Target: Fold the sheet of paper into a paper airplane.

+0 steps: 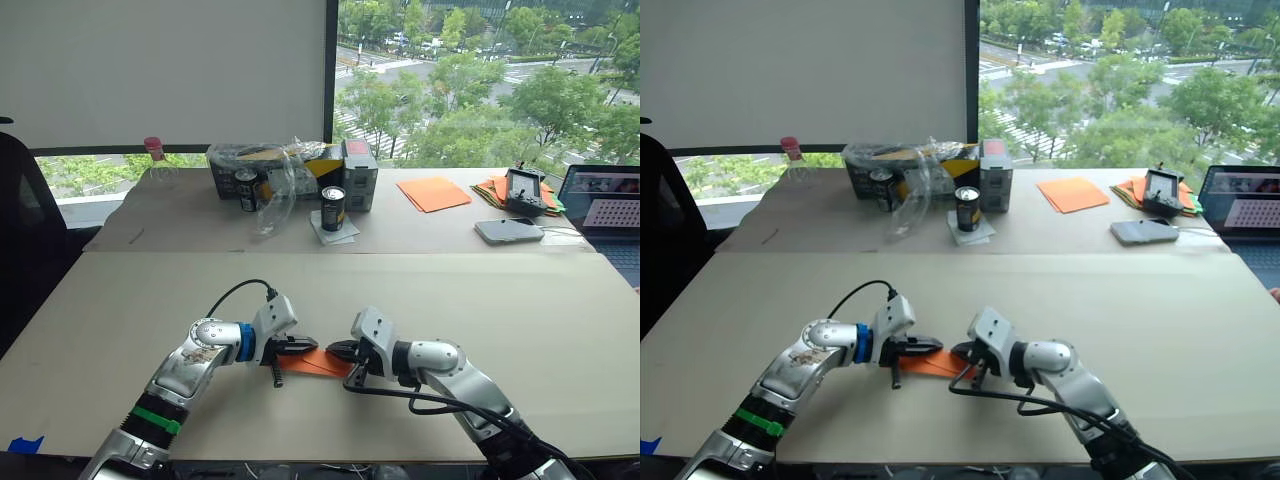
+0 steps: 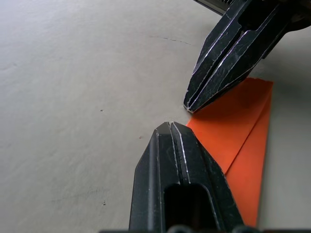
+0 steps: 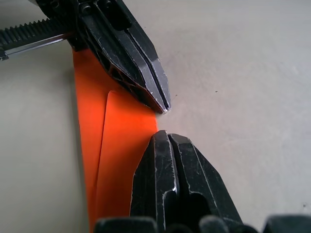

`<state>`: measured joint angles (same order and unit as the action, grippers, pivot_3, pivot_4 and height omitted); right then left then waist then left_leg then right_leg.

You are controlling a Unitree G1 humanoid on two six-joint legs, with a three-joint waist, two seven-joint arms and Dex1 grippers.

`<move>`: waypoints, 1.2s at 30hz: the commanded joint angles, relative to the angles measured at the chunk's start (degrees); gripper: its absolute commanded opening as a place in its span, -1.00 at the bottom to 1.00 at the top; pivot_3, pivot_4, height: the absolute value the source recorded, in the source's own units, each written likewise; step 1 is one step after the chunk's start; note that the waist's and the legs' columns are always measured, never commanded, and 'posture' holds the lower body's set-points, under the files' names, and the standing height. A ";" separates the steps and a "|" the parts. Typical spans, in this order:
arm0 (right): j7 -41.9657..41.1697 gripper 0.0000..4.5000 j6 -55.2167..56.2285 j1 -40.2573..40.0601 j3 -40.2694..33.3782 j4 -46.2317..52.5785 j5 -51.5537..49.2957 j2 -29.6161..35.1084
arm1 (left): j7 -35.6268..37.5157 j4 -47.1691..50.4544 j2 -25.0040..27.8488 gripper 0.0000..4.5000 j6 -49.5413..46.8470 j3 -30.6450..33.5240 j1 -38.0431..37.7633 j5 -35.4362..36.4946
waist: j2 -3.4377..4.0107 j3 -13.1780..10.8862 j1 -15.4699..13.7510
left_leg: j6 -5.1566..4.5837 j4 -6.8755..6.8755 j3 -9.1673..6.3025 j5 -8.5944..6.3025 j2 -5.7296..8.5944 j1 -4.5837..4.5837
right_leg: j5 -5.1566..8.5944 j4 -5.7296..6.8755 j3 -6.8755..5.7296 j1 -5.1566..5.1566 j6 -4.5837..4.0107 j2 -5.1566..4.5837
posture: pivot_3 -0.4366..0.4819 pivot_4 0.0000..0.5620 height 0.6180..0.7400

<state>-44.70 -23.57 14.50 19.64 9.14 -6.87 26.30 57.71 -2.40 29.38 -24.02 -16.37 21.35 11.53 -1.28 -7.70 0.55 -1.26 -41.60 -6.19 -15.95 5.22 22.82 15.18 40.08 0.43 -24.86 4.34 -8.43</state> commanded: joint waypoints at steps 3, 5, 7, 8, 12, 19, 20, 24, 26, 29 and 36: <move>0.99 -0.98 -3.68 -5.45 -4.26 2.04 0.25 5.09 | -1.73 -4.44 0.87 -1.00 -2.14 -2.34 -1.75 -3.52 | -0.01 0.01 -0.23 | -0.01 0.01 -0.01 -0.01 0.00 0.00 | 0.06 -0.02 -0.01 0.05 0.10 -0.01 | -0.05 -0.47 -0.14; 0.86 -0.98 -4.08 -7.12 -5.63 4.02 -0.30 6.64 | -2.18 -4.88 0.60 -1.00 -2.08 -2.32 -1.30 -3.46 | -0.01 0.01 -0.39 | -0.01 0.01 -0.01 -0.01 -0.01 -0.04 | 0.14 -0.04 -0.01 0.34 0.23 -0.02 | -0.05 -0.47 -0.14; 0.90 -0.98 -3.89 -7.71 -7.38 5.40 -0.97 7.54 | -2.44 -4.91 0.45 -1.00 -2.11 -2.33 -1.08 -3.36 | 0.00 0.01 -0.60 | -0.01 0.04 -0.01 -0.01 -0.02 -0.14 | 0.17 -0.08 -0.03 0.48 0.28 -0.02 | -0.05 -0.47 -0.14; 0.89 -0.98 -3.51 -7.32 -8.16 5.98 -1.48 7.65 | -2.47 -4.86 0.41 -1.00 -2.08 -2.32 -1.10 -3.28 | -0.01 0.00 -0.64 | -0.01 0.05 -0.02 -0.01 -0.02 -0.16 | 0.19 -0.11 -0.03 0.52 0.31 -0.03 | -0.05 -0.47 -0.14; 0.43 -0.98 -3.29 -3.80 -10.13 9.13 -5.09 5.51 | -2.48 -4.47 0.52 -1.00 -1.98 -2.39 -1.43 -3.17 | -0.01 -0.04 -0.60 | -0.02 0.12 -0.01 -0.01 -0.03 -0.17 | 0.19 -0.20 -0.02 0.53 0.31 -0.03 | -0.05 -0.47 -0.14; -1.74 -0.98 -8.73 2.00 -2.62 10.25 -4.43 3.52 | -2.31 -2.94 1.20 -1.00 -2.00 -2.07 -2.63 -2.96 | 0.01 -0.05 -0.59 | -0.02 0.41 -0.04 -0.01 -0.03 -0.20 | 0.18 -0.36 -0.02 0.47 0.28 -0.02 | -0.05 -0.47 -0.14; -1.90 -0.98 -10.02 2.46 -1.90 10.15 -4.76 3.31 | -2.16 -2.56 1.43 -1.00 -1.98 -1.99 -2.90 -2.89 | 0.00 -0.05 -0.58 | -0.02 0.46 -0.04 0.00 -0.03 -0.20 | 0.16 -0.42 -0.02 0.47 0.26 -0.02 | -0.05 -0.47 -0.14; -4.03 -0.98 -11.11 3.56 2.90 7.86 -3.43 4.05 | -1.12 -1.02 2.45 -1.00 -1.37 -0.99 -3.73 -2.09 | 0.00 -0.06 -0.23 | -0.02 0.69 -0.02 0.00 -0.03 -0.18 | -0.03 -0.62 -0.02 0.39 -0.07 -0.02 | -0.05 -0.47 -0.14; -4.04 -0.98 -10.56 3.57 4.14 6.27 -2.52 3.95 | -0.85 -0.48 3.06 -1.00 -1.43 -0.75 -4.21 -2.15 | 0.00 -0.06 0.05 | -0.02 0.77 -0.02 0.00 -0.04 -0.18 | -0.05 -0.69 -0.02 0.37 -0.10 -0.01 | -0.05 -0.47 -0.14; -4.02 -0.98 -11.64 3.55 4.83 4.88 -2.29 3.56 | -0.48 -0.30 4.73 -1.00 -0.46 -1.03 -5.60 -3.30 | -0.01 -0.05 0.47 | -0.01 0.83 -0.02 -0.01 -0.06 -0.21 | -0.05 -0.74 -0.02 0.38 -0.09 0.01 | -0.05 -0.47 -0.14; -4.33 -0.98 -12.12 3.47 5.46 4.13 -2.40 3.56 | -0.94 1.02 5.94 -1.00 3.86 -1.48 -8.14 -3.79 | 0.00 -0.04 0.43 | -0.01 0.98 -0.02 -0.01 -0.10 -0.58 | 0.15 -0.81 -0.01 0.60 0.21 0.02 | -0.05 -0.47 -0.14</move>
<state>-48.74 -34.24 18.47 23.83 14.70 -10.15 29.70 56.72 1.47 34.48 -19.17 -15.40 16.19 10.79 -1.28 -7.75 0.98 -1.27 -40.63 -6.21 -15.96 5.12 22.21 15.34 39.26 0.42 -24.25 4.57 -8.41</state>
